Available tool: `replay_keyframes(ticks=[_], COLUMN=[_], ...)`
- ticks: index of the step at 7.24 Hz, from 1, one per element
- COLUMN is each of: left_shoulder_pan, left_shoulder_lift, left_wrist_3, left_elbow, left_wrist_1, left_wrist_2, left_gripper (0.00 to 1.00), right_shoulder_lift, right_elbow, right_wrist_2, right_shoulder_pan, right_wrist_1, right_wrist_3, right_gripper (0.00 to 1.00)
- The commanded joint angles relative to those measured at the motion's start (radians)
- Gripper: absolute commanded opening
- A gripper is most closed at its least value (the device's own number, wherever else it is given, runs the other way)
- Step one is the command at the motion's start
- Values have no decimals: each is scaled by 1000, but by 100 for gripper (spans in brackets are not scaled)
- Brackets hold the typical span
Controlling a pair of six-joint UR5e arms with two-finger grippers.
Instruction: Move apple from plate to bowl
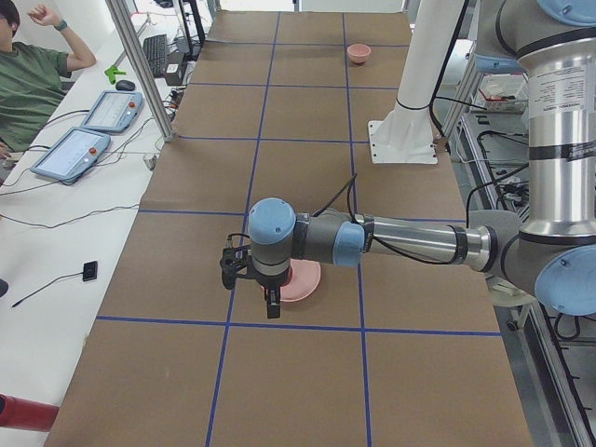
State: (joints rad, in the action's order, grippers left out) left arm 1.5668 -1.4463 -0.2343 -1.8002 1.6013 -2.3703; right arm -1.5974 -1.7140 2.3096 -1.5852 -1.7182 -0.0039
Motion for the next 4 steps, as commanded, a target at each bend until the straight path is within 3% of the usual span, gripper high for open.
replay_keyframes(ticks=[1,2,4], left_shoulder_pan=[1,1,-2], left_shoulder_lift=[-9,-8,4], left_wrist_3=[10,15,45], left_elbow=[-10,-13,-4], left_wrist_1=[5,5,-1], left_wrist_2=[-4,-1,6], left_gripper=[99,99,99], right_shoulder_lift=[-18,-16,-15], right_elbow=[2,-4,-19], right_wrist_2=[40,122,145], right_shoulder_pan=[1,-1,-1], right_wrist_1=[46,48,42], right_wrist_3=[8,12,10], right_gripper=[100,100,100])
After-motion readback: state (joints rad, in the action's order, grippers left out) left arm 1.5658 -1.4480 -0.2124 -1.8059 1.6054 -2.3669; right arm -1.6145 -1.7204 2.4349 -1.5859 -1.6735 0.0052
